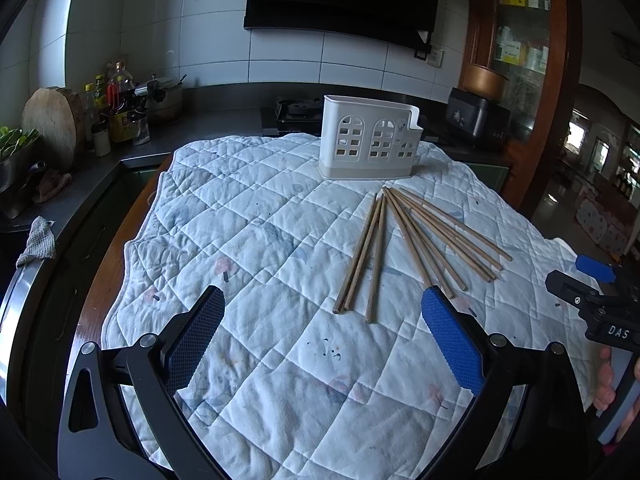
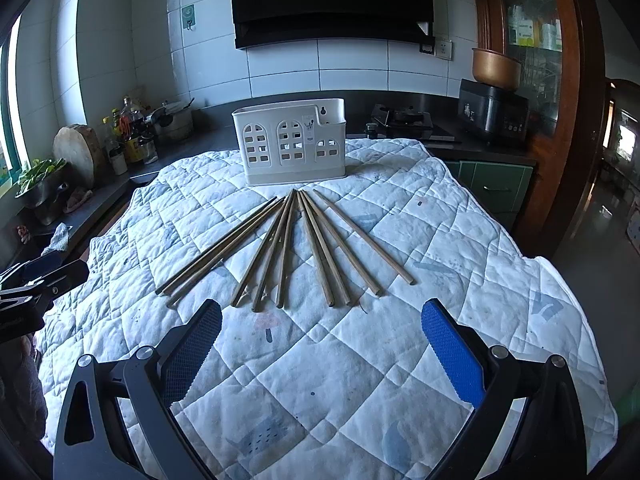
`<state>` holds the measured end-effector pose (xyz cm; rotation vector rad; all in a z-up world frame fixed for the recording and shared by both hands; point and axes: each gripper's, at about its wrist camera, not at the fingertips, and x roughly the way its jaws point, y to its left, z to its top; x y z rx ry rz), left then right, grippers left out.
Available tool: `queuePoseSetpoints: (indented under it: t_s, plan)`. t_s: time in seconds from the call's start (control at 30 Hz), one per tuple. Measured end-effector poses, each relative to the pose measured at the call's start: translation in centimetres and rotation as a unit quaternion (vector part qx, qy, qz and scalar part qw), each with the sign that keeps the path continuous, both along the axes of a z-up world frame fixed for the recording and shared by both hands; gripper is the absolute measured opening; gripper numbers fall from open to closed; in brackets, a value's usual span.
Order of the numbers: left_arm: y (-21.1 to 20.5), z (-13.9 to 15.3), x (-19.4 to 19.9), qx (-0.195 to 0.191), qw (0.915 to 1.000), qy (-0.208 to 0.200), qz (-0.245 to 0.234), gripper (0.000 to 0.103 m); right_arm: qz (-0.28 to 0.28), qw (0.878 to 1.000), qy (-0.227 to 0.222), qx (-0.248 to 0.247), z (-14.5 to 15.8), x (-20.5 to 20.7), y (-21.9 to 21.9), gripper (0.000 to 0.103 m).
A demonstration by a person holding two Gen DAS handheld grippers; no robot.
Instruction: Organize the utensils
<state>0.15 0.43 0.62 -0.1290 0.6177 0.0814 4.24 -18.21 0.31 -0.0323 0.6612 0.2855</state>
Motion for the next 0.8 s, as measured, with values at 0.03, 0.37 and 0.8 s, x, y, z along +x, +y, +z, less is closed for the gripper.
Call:
queuePoseSetpoints:
  t_s: [0.03, 0.37, 0.8]
  plan:
    - [0.0, 0.0, 0.0, 0.0, 1.0, 0.0, 0.0, 0.098, 0.0, 1.0, 0.0, 0.0, 0.0, 0.0, 0.0, 0.097]
    - [0.5, 0.1, 0.5, 0.003, 1.0, 0.001, 0.005, 0.098, -0.003, 1.0, 0.004, 0.004, -0.4, 0.6, -0.2, 0.097]
    - [0.7, -0.4, 1.3, 0.0, 0.9999, 0.008, 0.008, 0.097, -0.008, 1.0, 0.016, 0.014, -1.1, 2.4, -1.5, 0.097]
